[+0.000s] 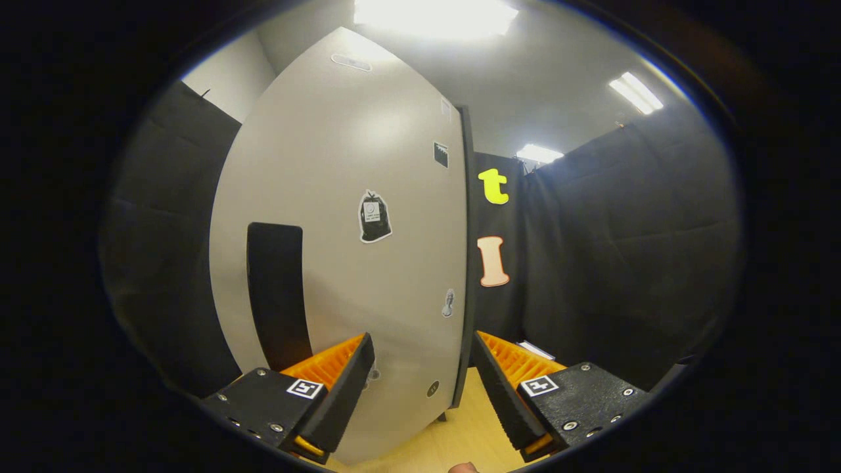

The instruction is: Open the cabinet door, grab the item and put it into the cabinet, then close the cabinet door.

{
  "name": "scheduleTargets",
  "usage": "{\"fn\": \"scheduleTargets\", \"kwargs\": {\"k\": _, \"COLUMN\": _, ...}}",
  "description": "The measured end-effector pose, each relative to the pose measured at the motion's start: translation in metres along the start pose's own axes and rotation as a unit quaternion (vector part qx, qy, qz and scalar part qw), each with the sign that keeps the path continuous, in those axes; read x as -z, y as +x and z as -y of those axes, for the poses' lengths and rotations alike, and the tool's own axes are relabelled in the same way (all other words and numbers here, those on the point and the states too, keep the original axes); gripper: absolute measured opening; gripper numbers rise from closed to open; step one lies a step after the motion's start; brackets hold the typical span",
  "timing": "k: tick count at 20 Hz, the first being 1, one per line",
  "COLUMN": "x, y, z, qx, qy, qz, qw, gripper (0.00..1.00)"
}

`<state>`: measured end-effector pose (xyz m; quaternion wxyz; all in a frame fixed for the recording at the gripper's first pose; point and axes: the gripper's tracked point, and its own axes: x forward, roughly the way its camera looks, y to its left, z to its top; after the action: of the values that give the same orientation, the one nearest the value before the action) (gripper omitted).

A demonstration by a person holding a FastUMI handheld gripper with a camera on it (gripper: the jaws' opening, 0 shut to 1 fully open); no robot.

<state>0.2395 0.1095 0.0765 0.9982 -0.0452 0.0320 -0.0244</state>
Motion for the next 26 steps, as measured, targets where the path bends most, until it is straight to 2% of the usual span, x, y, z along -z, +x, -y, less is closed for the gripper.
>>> {"fn": "scheduleTargets", "kwargs": {"k": 7, "x": 0.004, "y": -0.003, "z": -0.045, "qx": -0.061, "qy": 0.000, "qz": 0.006, "qw": 0.998, "gripper": 0.93}}
{"fn": "scheduleTargets", "kwargs": {"k": 17, "x": -0.001, "y": -0.056, "z": -0.007, "qx": -0.045, "qy": 0.028, "qz": 0.028, "qw": 0.998, "gripper": 0.93}}
{"fn": "scheduleTargets", "kwargs": {"k": 26, "x": 0.049, "y": -0.112, "z": 0.008, "qx": -0.060, "qy": 0.044, "qz": 0.002, "qw": 0.997, "gripper": 0.93}}
